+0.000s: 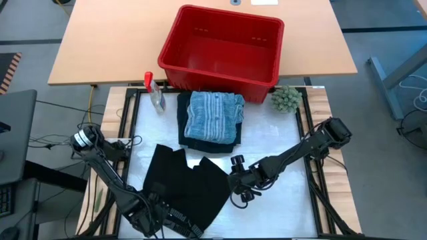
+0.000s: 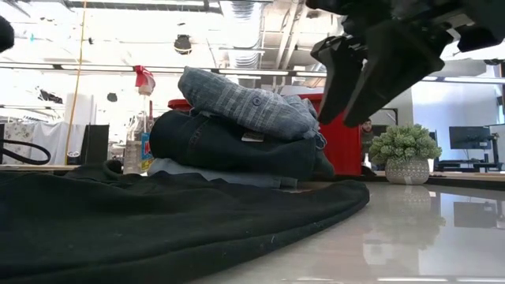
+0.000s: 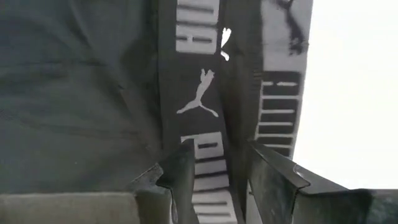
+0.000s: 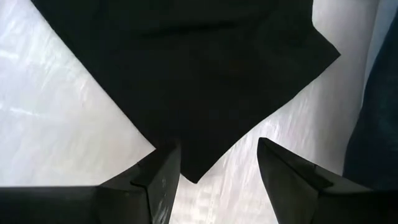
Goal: Fold Laundry from Bin
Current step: Fold the black underwear from the red laundry
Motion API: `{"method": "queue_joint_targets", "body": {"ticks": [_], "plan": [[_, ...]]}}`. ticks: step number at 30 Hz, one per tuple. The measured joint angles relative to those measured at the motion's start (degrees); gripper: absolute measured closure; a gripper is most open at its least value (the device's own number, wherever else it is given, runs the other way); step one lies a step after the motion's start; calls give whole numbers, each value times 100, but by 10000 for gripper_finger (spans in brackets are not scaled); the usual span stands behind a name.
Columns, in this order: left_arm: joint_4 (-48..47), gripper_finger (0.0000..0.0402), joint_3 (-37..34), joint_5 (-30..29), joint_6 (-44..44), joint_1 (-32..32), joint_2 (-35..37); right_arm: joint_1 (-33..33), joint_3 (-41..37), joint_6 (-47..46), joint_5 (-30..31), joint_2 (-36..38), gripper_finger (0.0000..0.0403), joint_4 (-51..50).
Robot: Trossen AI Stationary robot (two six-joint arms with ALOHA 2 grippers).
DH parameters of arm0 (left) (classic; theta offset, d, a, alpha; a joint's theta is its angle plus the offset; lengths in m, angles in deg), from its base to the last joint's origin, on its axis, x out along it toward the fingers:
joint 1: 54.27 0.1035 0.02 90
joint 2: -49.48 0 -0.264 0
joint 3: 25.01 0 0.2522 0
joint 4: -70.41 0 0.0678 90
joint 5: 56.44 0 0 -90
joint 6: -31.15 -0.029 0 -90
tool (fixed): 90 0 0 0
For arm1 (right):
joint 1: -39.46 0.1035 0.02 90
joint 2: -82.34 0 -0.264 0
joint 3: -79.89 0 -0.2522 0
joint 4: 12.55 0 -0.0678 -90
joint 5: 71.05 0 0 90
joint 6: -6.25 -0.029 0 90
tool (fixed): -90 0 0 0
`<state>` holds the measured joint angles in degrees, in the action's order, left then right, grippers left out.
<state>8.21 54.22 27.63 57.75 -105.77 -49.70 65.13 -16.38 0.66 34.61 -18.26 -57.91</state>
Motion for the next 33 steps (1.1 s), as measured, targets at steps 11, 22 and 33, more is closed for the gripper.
{"method": "queue_joint_targets", "body": {"ticks": [11, 22, 33], "plan": [[0, 274, 0, -98, 458, 26, -504, -14, 0, -44, 0, 0, 164, 37], [-18, 382, 352, -359, 456, 19, -504, -221, 0, -44, -36, 0, 164, 42], [-755, 401, 1288, -355, 412, 10, -502, -83, 0, -46, -56, 0, 164, 81]]}}
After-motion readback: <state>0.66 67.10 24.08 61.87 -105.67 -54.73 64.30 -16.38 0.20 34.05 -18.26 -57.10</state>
